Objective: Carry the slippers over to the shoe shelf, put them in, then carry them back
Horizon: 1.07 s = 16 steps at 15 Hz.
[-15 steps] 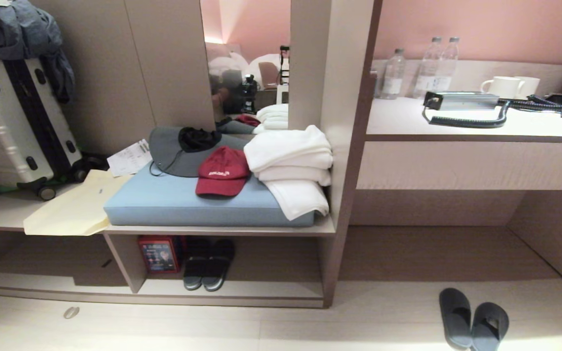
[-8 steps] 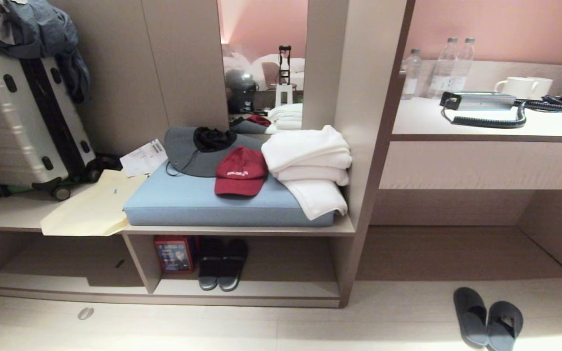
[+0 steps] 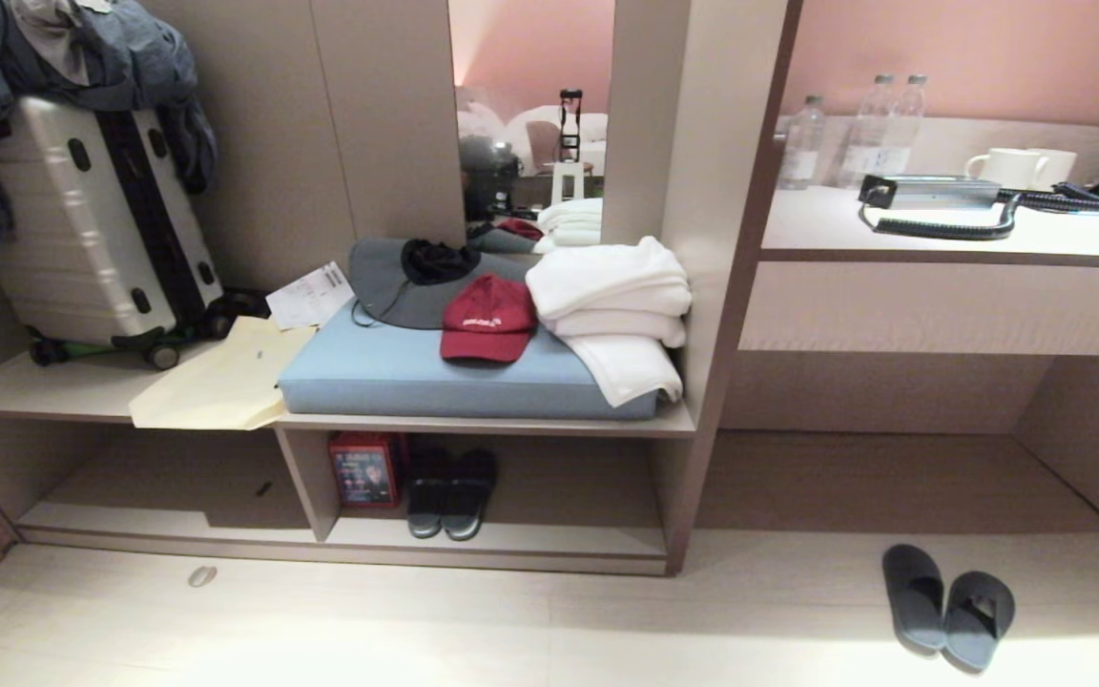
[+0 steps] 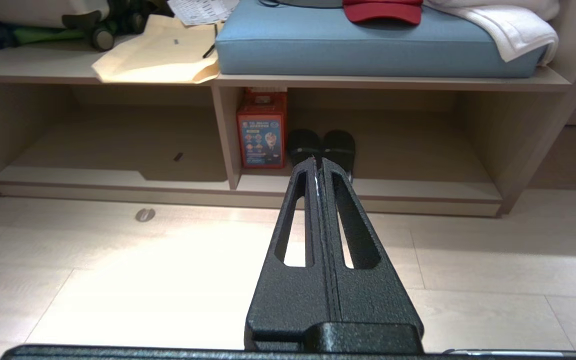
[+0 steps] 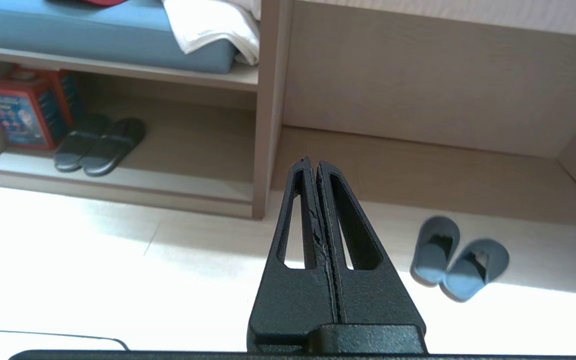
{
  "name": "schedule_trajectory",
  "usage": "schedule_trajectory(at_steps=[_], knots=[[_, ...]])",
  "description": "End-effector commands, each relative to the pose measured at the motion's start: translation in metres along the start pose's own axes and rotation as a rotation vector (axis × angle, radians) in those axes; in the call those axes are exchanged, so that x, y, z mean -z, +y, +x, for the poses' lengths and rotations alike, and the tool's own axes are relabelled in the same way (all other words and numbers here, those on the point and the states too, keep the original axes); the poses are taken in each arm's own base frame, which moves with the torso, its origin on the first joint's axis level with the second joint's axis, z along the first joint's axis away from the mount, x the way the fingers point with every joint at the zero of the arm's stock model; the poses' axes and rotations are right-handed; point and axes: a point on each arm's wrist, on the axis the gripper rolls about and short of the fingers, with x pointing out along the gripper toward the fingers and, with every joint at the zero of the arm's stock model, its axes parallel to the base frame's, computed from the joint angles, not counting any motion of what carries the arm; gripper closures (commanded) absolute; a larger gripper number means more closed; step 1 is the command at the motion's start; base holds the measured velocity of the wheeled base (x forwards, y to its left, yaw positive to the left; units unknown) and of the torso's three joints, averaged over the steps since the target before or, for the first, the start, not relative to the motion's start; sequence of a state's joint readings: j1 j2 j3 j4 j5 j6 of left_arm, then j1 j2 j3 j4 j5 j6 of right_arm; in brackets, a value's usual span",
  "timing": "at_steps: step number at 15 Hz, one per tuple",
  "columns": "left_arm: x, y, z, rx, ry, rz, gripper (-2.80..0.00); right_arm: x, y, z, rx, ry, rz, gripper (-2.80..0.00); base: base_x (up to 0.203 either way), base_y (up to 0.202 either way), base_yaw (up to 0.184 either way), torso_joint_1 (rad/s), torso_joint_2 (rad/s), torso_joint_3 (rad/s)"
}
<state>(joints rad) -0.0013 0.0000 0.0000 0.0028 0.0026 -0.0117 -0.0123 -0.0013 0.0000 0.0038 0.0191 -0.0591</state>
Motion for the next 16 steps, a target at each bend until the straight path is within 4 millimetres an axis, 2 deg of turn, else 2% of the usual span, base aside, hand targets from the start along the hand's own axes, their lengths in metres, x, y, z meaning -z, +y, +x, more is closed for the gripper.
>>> schedule_trajectory(at_steps=[1, 16], knots=[[0.0000, 0.0000, 0.0000, 0.000, 0.000, -0.001, 0.00, 0.0000, 0.0000, -0.0001, -0.001, -0.003, -0.001, 0.00, -0.201, 0.000, 0.000, 0.007, 0.00, -0.002], [0.0000, 0.0000, 0.0000, 0.000, 0.000, -0.001, 0.00, 0.0000, 0.0000, -0.0001, -0.001, -0.003, -0.001, 0.00, -0.196, 0.000, 0.001, 0.002, 0.00, 0.003]])
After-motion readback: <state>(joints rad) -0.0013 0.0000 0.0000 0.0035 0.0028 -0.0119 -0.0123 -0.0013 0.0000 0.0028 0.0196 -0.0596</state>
